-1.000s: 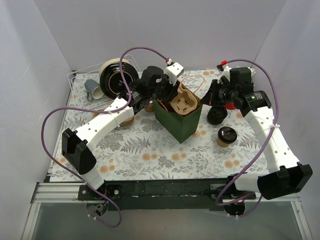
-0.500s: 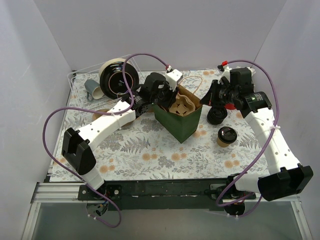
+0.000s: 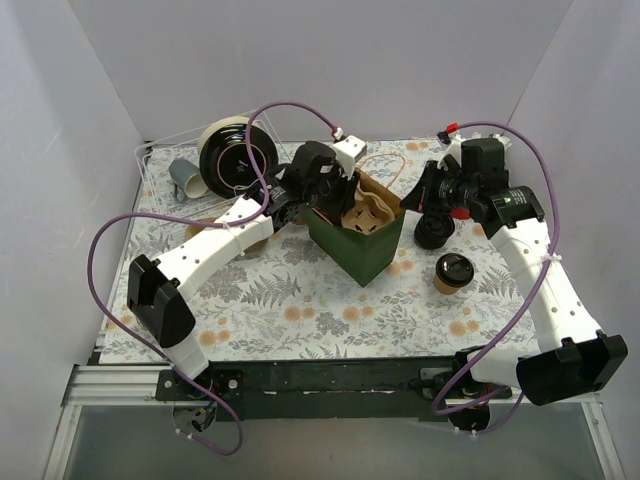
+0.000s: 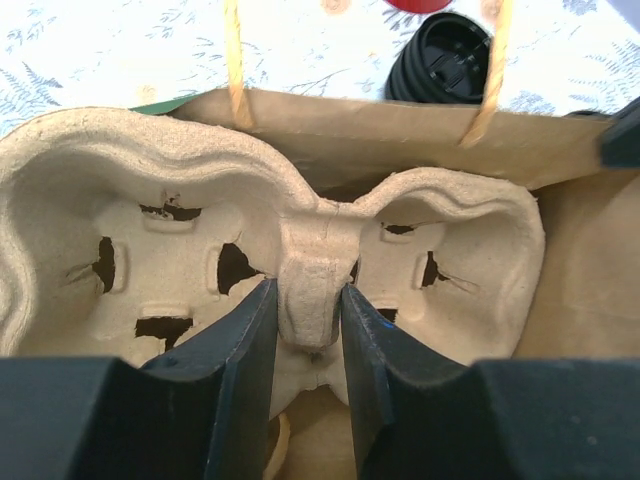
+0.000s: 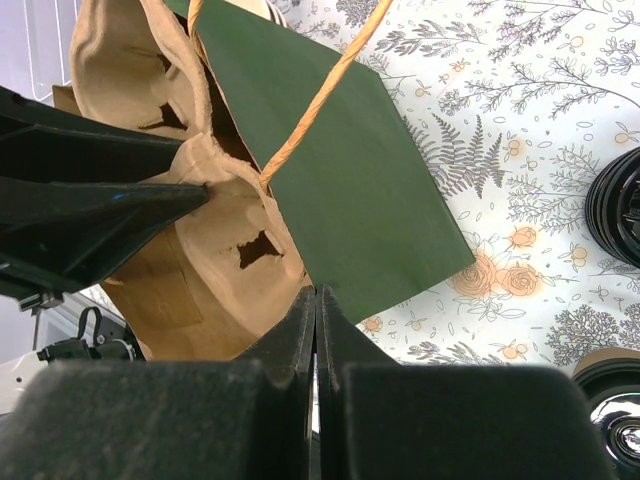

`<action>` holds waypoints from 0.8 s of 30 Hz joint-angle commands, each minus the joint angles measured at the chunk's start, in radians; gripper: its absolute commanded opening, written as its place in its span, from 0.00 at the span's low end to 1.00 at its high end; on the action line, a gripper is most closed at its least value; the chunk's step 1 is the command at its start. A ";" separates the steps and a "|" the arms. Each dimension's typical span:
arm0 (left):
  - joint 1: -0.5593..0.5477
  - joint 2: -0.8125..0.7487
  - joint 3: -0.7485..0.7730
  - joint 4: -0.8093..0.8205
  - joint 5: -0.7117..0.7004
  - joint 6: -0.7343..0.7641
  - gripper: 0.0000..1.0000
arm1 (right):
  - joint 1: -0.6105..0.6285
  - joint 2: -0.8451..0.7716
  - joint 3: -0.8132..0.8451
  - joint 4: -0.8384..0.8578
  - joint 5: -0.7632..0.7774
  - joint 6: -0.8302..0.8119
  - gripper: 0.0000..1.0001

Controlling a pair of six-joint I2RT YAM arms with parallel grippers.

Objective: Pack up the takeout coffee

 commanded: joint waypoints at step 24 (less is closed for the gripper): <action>-0.052 0.033 0.086 -0.287 -0.008 -0.178 0.33 | 0.002 -0.051 -0.011 0.020 0.024 0.015 0.01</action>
